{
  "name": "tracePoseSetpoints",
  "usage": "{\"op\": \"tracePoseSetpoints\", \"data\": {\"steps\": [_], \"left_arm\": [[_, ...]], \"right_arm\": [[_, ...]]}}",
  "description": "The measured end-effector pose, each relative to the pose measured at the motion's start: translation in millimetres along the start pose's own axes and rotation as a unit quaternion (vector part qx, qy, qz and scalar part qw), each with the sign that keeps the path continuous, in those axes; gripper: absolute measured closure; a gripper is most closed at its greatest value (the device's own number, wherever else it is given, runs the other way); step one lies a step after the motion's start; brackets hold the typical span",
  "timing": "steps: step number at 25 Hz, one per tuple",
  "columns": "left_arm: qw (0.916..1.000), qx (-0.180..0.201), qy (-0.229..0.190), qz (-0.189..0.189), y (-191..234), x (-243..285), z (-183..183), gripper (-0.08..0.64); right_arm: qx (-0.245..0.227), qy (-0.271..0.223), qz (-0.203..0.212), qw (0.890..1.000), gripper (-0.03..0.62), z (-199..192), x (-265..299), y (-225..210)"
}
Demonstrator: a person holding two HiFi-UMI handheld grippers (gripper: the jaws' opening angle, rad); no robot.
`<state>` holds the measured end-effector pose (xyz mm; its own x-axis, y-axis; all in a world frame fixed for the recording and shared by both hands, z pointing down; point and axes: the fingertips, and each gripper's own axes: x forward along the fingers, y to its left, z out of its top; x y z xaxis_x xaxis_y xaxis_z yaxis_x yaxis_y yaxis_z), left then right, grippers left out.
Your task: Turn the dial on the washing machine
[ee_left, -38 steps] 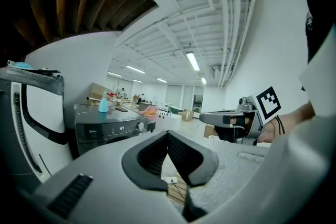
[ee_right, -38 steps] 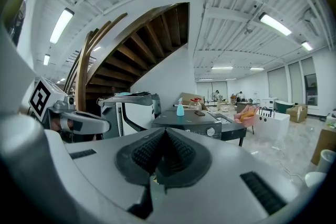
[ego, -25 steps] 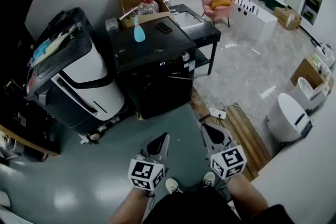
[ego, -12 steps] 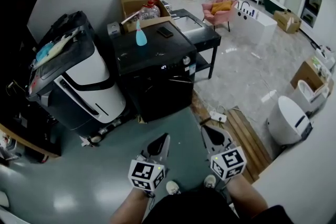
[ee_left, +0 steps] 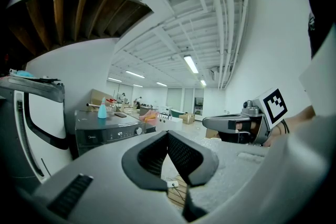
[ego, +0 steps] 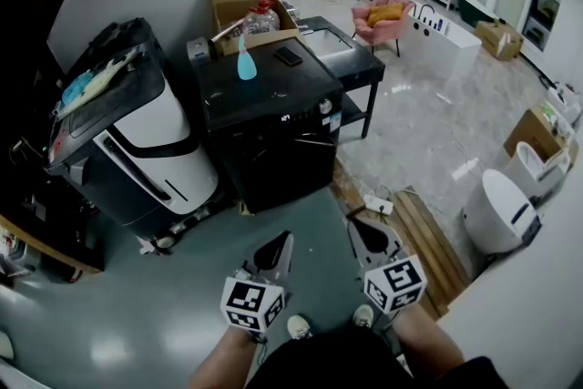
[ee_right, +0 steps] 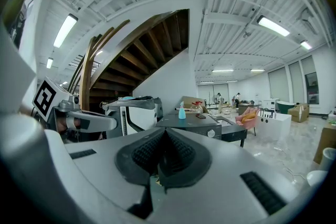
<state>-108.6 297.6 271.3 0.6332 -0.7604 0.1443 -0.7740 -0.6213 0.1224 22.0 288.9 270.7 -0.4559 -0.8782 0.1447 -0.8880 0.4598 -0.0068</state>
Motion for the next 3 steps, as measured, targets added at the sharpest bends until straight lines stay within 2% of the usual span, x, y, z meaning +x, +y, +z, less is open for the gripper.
{"op": "tracePoseSetpoints", "data": {"steps": [3], "left_arm": [[1.0000,0.002,-0.005,0.002,5.1,3.2,-0.7,0.555]], "right_arm": [[0.000,0.002,0.000,1.000,0.595,2.7,3.7,1.1]]}}
